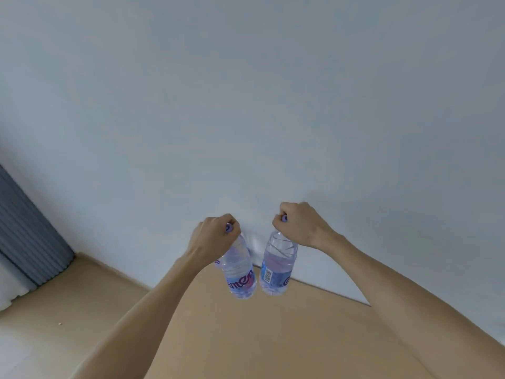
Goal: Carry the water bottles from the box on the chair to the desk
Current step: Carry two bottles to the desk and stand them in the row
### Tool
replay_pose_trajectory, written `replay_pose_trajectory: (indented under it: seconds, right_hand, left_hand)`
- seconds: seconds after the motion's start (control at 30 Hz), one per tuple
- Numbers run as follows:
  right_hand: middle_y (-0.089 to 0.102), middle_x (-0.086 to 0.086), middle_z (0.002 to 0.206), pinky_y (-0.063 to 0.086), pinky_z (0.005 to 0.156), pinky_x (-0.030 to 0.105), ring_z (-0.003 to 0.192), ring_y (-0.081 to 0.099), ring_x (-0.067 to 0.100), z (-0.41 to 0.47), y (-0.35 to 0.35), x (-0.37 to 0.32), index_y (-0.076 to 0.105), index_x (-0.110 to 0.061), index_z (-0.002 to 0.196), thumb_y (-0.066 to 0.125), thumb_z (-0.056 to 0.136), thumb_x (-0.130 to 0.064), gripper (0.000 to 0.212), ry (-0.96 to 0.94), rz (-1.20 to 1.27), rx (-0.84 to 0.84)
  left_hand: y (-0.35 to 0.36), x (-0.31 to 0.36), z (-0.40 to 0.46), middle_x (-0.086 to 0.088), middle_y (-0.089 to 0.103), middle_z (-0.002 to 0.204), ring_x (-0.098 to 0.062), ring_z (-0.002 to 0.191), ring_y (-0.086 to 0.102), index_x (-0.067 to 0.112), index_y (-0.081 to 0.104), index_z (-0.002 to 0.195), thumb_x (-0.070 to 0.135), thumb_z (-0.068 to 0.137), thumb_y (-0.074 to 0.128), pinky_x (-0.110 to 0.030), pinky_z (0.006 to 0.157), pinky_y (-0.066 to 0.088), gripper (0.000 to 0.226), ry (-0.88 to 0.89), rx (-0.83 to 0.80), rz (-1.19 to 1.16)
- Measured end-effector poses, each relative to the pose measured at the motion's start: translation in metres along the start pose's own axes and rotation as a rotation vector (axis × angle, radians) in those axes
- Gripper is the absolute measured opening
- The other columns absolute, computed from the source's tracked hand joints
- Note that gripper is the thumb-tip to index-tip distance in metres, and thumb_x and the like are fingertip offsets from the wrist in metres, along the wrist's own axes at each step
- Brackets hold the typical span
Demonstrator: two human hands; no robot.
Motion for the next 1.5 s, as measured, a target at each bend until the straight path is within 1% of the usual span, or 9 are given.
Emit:
replay_pose_trajectory:
  seconds: [0.1, 0.2, 0.33, 0.47, 0.73, 0.9, 1.17, 1.3, 1.5]
  right_hand:
    - [0.048, 0.005, 0.058, 0.033, 0.051, 0.032, 0.051, 0.038, 0.02, 0.007, 0.015, 0.026, 0.038, -0.013, 0.065, 0.048, 0.087, -0.027, 0.029, 0.092, -0.052, -0.012]
    - [0.049, 0.003, 0.057, 0.032, 0.05, 0.031, 0.05, 0.038, 0.018, 0.011, 0.031, 0.044, 0.038, -0.014, 0.066, 0.048, 0.088, -0.027, 0.028, 0.169, -0.09, -0.013]
    - [0.042, -0.005, 0.053, 0.028, 0.046, 0.028, 0.048, 0.033, 0.014, 0.016, 0.052, 0.06, 0.035, -0.019, 0.064, 0.049, 0.088, -0.027, 0.029, 0.269, -0.16, 0.014]
    - [0.044, -0.004, 0.055, 0.029, 0.048, 0.028, 0.049, 0.034, 0.013, 0.026, 0.07, 0.068, 0.036, -0.017, 0.066, 0.049, 0.089, -0.026, 0.028, 0.316, -0.227, 0.017]
    - [0.053, -0.003, 0.071, 0.037, 0.055, 0.029, 0.063, 0.051, 0.019, 0.03, 0.105, 0.082, 0.046, -0.012, 0.077, 0.05, 0.093, -0.033, 0.026, 0.362, -0.321, 0.051]
    - [0.049, -0.007, 0.069, 0.033, 0.052, 0.027, 0.062, 0.049, 0.018, 0.029, 0.122, 0.088, 0.042, -0.017, 0.076, 0.051, 0.094, -0.037, 0.028, 0.363, -0.326, 0.042]
    - [0.06, -0.008, 0.081, 0.043, 0.059, 0.03, 0.071, 0.055, 0.015, 0.021, 0.131, 0.097, 0.047, -0.022, 0.086, 0.054, 0.089, -0.055, 0.034, 0.419, -0.278, 0.038]
    - [0.055, -0.014, 0.085, 0.041, 0.06, 0.025, 0.073, 0.054, 0.009, 0.011, 0.137, 0.102, 0.046, -0.028, 0.091, 0.057, 0.08, -0.065, 0.04, 0.466, -0.155, 0.027]
    - [0.058, -0.023, 0.092, 0.04, 0.062, 0.011, 0.076, 0.054, -0.006, -0.024, 0.151, 0.119, 0.042, -0.038, 0.116, 0.072, 0.07, -0.058, 0.059, 0.553, 0.175, 0.077]
  left_hand:
    - [0.035, -0.008, 0.025, 0.006, 0.041, 0.048, -0.012, 0.048, 0.032, 0.013, 0.044, 0.062, 0.024, 0.089, 0.049, -0.028, 0.05, 0.033, 0.03, 0.052, -0.079, -0.029]
    - [0.066, -0.017, 0.046, 0.008, 0.035, 0.045, -0.011, 0.049, 0.033, 0.023, 0.038, 0.058, 0.023, 0.089, 0.05, -0.03, 0.052, 0.033, 0.034, 0.138, -0.166, -0.054]
    - [0.105, -0.028, 0.074, 0.01, 0.05, 0.056, -0.019, 0.062, 0.047, 0.021, 0.054, 0.071, 0.026, 0.089, 0.05, -0.03, 0.061, 0.038, 0.019, 0.248, -0.295, -0.073]
    - [0.134, -0.036, 0.091, 0.001, 0.062, 0.071, -0.024, 0.072, 0.057, 0.014, 0.062, 0.082, 0.027, 0.091, 0.049, -0.034, 0.069, 0.046, 0.02, 0.323, -0.367, -0.089]
    - [0.161, -0.036, 0.091, 0.003, 0.063, 0.082, -0.021, 0.072, 0.06, 0.025, 0.06, 0.097, 0.04, 0.095, 0.038, -0.027, 0.061, 0.042, 0.027, 0.547, -0.293, 0.162]
    - [0.168, -0.038, 0.088, 0.002, 0.064, 0.084, -0.023, 0.07, 0.061, 0.024, 0.055, 0.1, 0.047, 0.098, 0.034, -0.028, 0.061, 0.039, 0.031, 0.601, -0.278, 0.273]
    - [0.179, -0.043, 0.078, 0.002, 0.058, 0.1, -0.024, 0.079, 0.06, 0.024, 0.044, 0.117, 0.056, 0.094, 0.043, -0.031, 0.058, 0.035, 0.039, 0.713, -0.43, 0.274]
    - [0.18, -0.061, 0.078, 0.008, 0.057, 0.112, -0.022, 0.082, 0.058, 0.028, 0.036, 0.125, 0.046, 0.087, 0.056, -0.032, 0.061, 0.038, 0.047, 0.618, -0.543, 0.118]
    - [0.197, -0.12, 0.047, 0.01, 0.045, 0.064, -0.007, 0.056, 0.044, 0.035, 0.034, 0.089, 0.032, 0.088, 0.058, -0.025, 0.054, 0.037, 0.025, 0.242, -0.525, -0.415]
Point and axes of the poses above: each hand's wrist, its own z-axis towards the middle knuckle, its own y-axis out of the palm, x = y × z, the point moved 9 cm from there along z, towards the middle knuckle
